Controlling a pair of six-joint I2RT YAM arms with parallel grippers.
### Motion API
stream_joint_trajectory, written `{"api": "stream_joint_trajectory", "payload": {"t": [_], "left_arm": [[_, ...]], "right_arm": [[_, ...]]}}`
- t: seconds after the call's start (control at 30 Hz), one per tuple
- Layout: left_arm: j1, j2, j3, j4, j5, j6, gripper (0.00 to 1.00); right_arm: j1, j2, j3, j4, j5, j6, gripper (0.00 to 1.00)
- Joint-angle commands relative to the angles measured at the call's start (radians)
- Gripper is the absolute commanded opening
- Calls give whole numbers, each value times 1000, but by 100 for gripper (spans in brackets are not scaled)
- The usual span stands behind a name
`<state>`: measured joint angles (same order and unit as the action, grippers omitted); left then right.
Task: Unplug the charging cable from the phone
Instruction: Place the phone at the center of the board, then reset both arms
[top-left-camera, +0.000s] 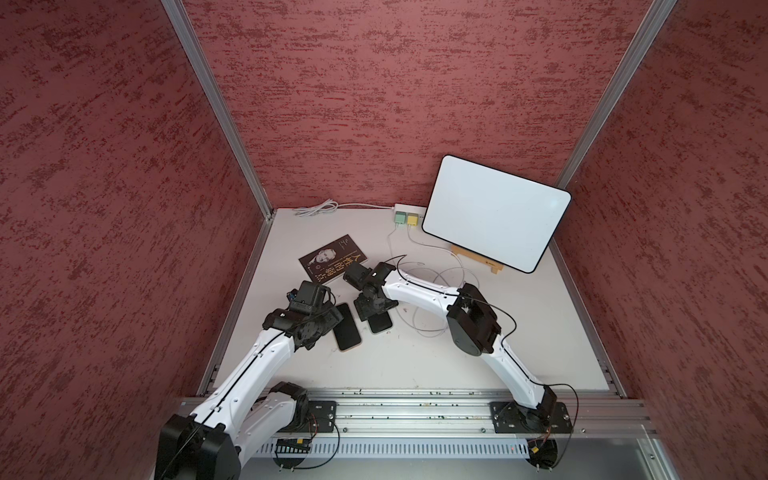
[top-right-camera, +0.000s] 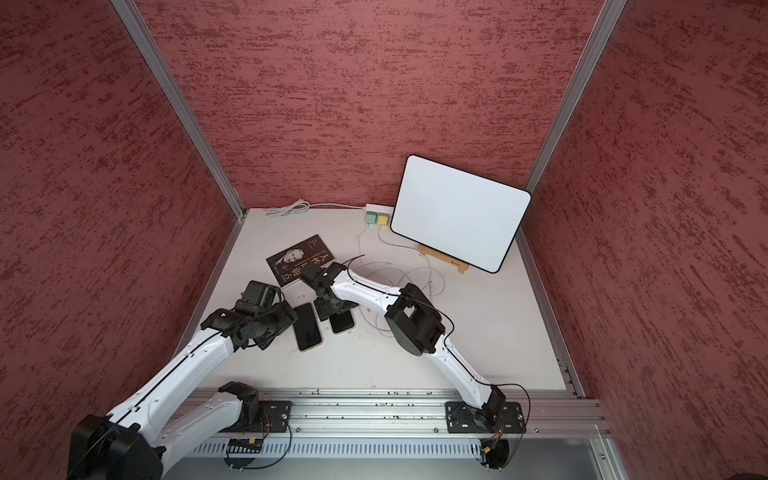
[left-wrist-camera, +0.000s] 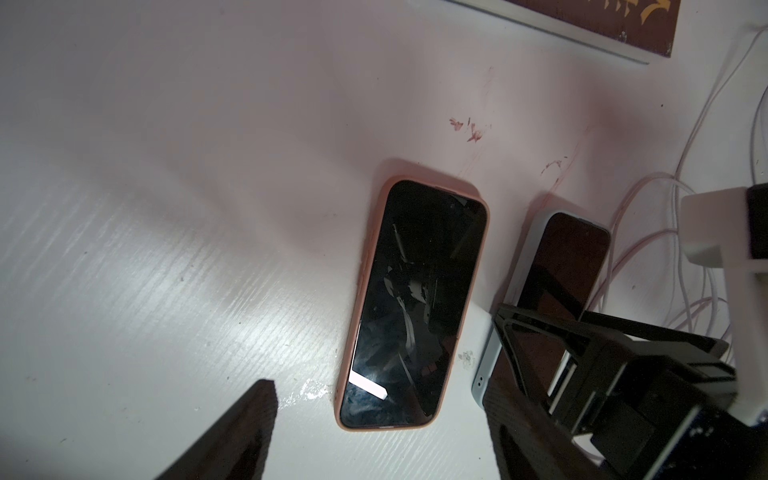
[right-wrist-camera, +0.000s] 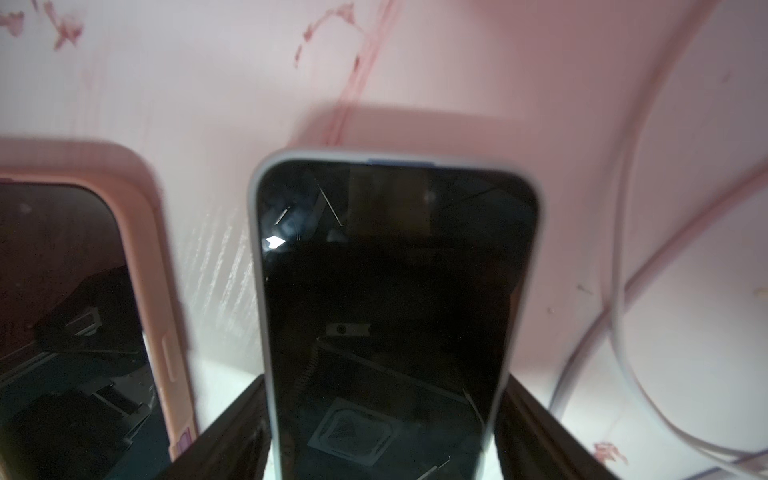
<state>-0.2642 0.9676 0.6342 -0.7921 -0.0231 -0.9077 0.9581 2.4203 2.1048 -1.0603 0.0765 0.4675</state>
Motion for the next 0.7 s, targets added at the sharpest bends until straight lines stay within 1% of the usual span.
{"api": "stream_joint_trajectory", "payload": {"t": [0.0, 0.07, 0.13, 0.17, 0.2, 0.3, 0.43, 0.5, 0.67], "left_arm": [[6, -2, 21, 7, 9, 11, 86], [6, 6, 36, 11, 14, 22, 97], [6, 14, 56, 14, 14, 34, 98], [6, 19, 67, 16, 14, 38, 98], [6, 26, 77, 17, 14, 41, 98], [6, 47, 114, 19, 13, 49, 99], [5, 81, 168, 23, 14, 76, 99], [5, 100, 198, 29, 11, 98, 99], [2, 173, 287, 45, 2, 168, 100]], "right_arm": [[-9, -92, 18, -15, 59, -1, 83], [-18, -134, -1, -10, 79, -5, 87], [-26, -178, -20, -7, 102, -10, 88], [-31, -199, -30, -7, 114, -11, 96], [-36, -222, -43, -3, 119, -16, 98], [-54, -278, -70, 0, 123, -24, 99], [-75, -369, -138, 10, 179, -35, 99], [-91, -439, -205, 41, 210, -39, 99], [-152, -661, -449, 192, 318, -36, 99]]}}
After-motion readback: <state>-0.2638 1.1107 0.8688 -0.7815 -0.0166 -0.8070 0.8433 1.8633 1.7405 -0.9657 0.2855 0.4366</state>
